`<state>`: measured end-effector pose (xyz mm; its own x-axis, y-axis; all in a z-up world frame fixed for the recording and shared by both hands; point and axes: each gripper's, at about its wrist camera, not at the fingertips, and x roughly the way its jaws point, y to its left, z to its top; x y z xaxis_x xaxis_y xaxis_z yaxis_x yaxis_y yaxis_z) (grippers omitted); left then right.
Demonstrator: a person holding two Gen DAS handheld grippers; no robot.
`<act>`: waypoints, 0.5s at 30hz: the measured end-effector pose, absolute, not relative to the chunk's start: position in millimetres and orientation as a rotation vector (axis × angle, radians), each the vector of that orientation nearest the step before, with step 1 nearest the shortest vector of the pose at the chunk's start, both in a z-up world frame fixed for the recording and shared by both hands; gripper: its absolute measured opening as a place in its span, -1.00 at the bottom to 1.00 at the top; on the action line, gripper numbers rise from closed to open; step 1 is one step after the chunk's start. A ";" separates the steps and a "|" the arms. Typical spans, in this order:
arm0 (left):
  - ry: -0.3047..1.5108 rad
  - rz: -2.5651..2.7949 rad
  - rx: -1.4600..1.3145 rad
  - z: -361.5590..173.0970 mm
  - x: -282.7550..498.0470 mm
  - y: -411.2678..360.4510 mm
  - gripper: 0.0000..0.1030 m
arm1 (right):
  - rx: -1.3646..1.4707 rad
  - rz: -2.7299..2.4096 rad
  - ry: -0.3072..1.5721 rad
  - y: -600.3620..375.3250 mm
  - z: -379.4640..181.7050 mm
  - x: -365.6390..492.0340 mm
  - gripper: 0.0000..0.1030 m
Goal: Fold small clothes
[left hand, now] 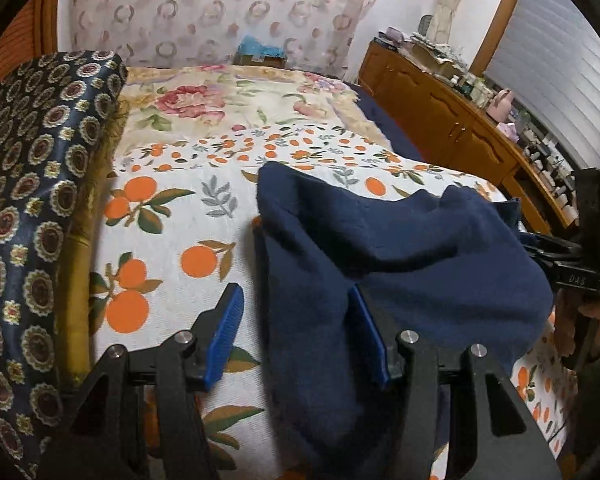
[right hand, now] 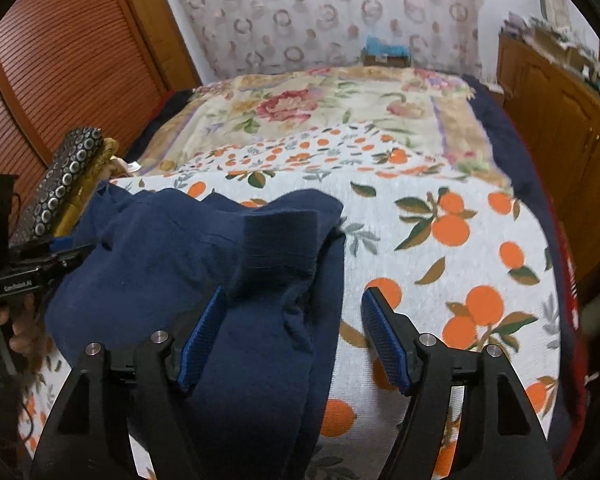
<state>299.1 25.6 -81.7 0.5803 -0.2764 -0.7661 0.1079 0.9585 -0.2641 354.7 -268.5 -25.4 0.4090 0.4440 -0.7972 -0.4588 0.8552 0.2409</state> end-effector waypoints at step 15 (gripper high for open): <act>0.732 -0.371 -0.274 -14.3 255.0 26.8 -0.77 | 0.008 0.747 0.829 -261.9 20.2 318.6 -0.75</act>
